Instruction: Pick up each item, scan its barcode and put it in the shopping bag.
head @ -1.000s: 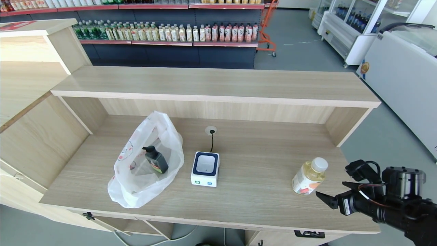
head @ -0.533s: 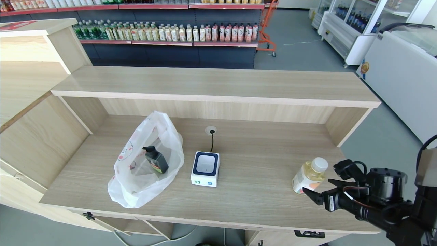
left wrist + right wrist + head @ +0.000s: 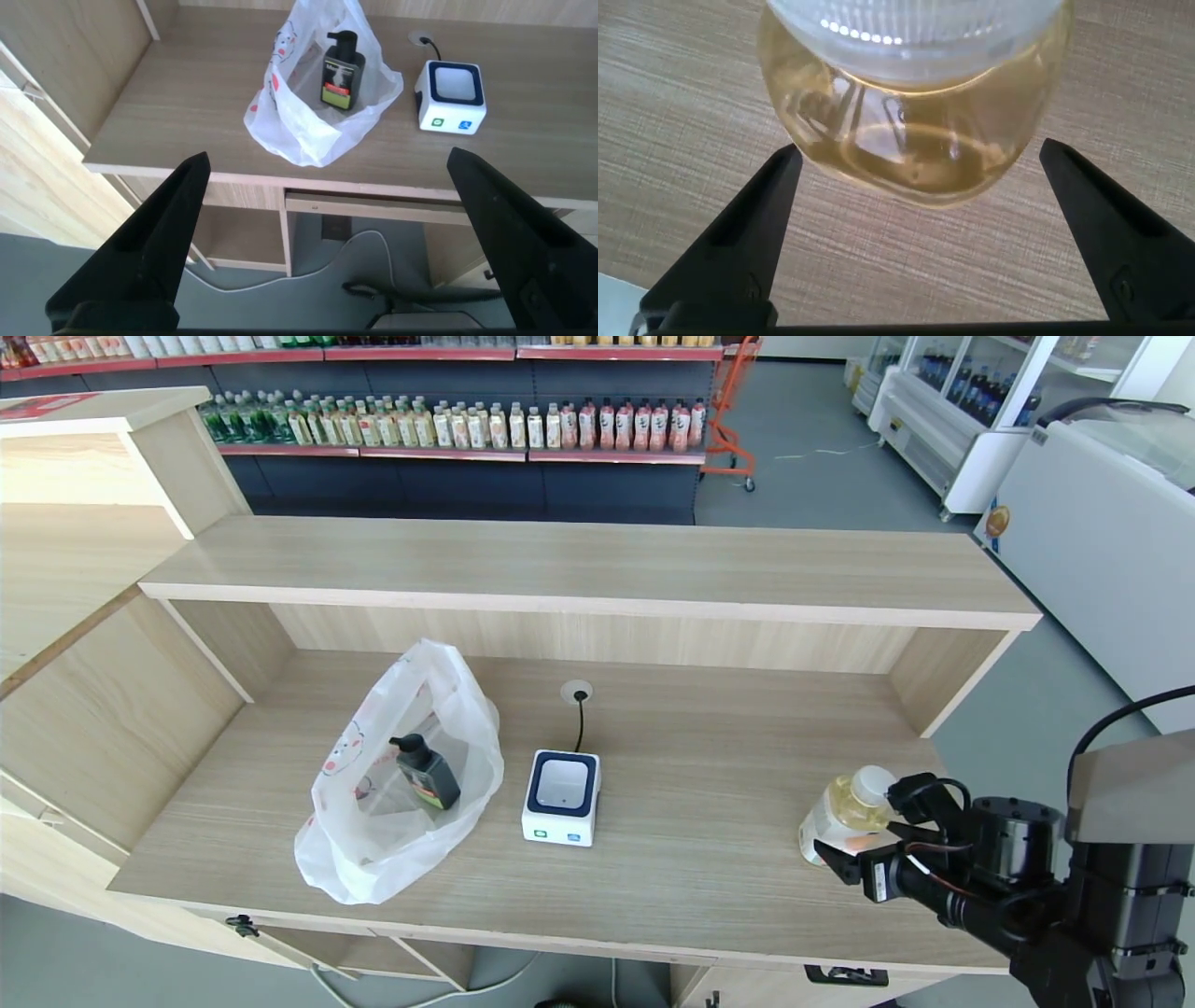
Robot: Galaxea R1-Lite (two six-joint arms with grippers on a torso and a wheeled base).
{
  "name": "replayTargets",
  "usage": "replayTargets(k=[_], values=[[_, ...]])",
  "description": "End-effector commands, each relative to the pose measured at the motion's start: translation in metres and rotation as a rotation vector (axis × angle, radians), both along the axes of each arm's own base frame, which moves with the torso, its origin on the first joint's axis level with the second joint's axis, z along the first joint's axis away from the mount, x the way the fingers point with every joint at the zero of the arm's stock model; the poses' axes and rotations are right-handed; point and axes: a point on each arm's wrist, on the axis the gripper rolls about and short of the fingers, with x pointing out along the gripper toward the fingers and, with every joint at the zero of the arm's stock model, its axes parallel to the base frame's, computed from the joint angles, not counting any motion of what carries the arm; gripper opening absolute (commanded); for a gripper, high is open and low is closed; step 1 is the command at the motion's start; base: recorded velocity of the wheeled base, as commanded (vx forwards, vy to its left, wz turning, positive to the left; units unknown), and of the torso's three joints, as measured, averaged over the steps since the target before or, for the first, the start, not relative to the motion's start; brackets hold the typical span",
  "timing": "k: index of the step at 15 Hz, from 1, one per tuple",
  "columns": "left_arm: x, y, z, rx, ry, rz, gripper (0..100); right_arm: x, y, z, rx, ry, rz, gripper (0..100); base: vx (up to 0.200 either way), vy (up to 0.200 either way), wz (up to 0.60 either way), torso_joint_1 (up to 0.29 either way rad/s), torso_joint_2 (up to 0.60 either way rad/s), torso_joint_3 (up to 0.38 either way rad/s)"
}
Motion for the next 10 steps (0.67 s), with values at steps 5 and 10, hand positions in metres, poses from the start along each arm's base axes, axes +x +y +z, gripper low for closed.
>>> replayTargets(k=[5,10], values=[[0.000,0.000,0.000,0.000,-0.001,0.000,100,0.030,0.016,-0.001,0.009,-0.086,0.040,100,0.000,0.000,0.00,0.000,0.00,0.000],[0.000,0.000,0.000,0.000,-0.001,0.000,100,0.033,0.025,-0.005,0.004,-0.090,0.064,100,0.000,0.000,0.00,0.000,0.00,0.000]])
